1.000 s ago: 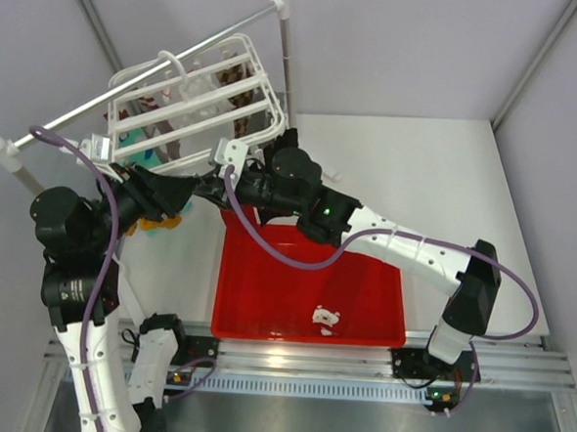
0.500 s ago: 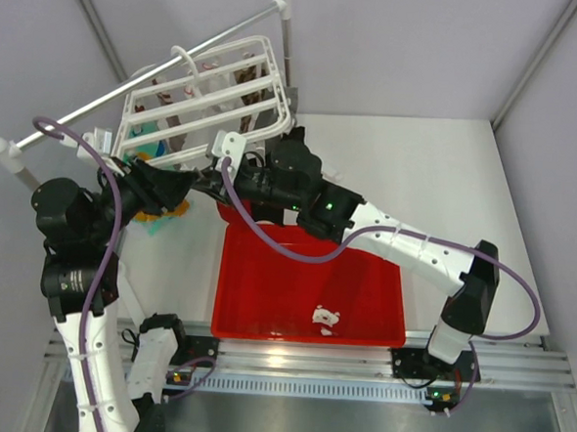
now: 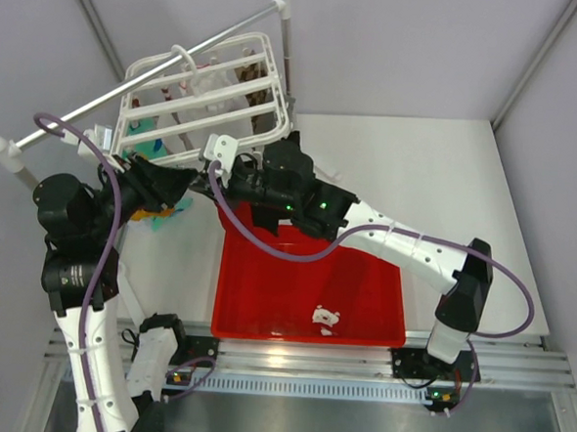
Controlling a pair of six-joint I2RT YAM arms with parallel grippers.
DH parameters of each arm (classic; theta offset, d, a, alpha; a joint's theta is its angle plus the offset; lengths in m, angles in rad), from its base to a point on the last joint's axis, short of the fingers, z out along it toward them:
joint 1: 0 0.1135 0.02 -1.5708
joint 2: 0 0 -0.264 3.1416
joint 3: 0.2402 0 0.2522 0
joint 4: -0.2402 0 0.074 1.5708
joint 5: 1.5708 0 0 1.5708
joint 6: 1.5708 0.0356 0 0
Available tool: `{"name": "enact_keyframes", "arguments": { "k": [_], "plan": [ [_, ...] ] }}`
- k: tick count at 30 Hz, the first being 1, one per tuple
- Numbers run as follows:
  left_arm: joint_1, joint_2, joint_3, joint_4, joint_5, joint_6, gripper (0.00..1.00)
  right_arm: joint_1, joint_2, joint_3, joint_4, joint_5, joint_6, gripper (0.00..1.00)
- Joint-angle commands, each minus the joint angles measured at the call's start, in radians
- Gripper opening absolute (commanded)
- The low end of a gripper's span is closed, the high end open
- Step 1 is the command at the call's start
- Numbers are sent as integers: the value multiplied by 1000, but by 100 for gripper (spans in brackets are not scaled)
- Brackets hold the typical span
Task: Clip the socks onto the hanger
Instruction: Open the clamp at the hanger.
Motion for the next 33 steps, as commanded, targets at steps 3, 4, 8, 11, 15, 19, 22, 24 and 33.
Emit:
{"name": "enact_keyframes", "arguments": {
  "k": [3,4,8,11,15,19,22,24,33],
  "plan": [
    [1,19,-11,89,0,-4,53,28,6,59,-14,-25,-4,0],
    [0,19,-12,89,1,-2,53,28,9,61,-14,-25,-2,0],
    [1,14,-17,89,-3,9,50,30,17,74,-17,-29,1,0],
    [1,16,-20,89,0,18,45,33,22,85,-25,-29,1,0],
    [1,19,-22,85,0,32,35,33,23,93,-28,-31,1,0],
    [1,22,-22,77,-25,26,24,36,22,91,-37,-34,-10,0],
    [3,29,-22,71,-28,10,11,36,13,85,-45,-28,-20,6],
    [1,34,-25,69,-26,-7,1,37,0,67,-42,-19,-27,19],
    [3,45,-23,37,-26,-13,0,31,-46,8,-33,0,-47,43]
  ]
}}
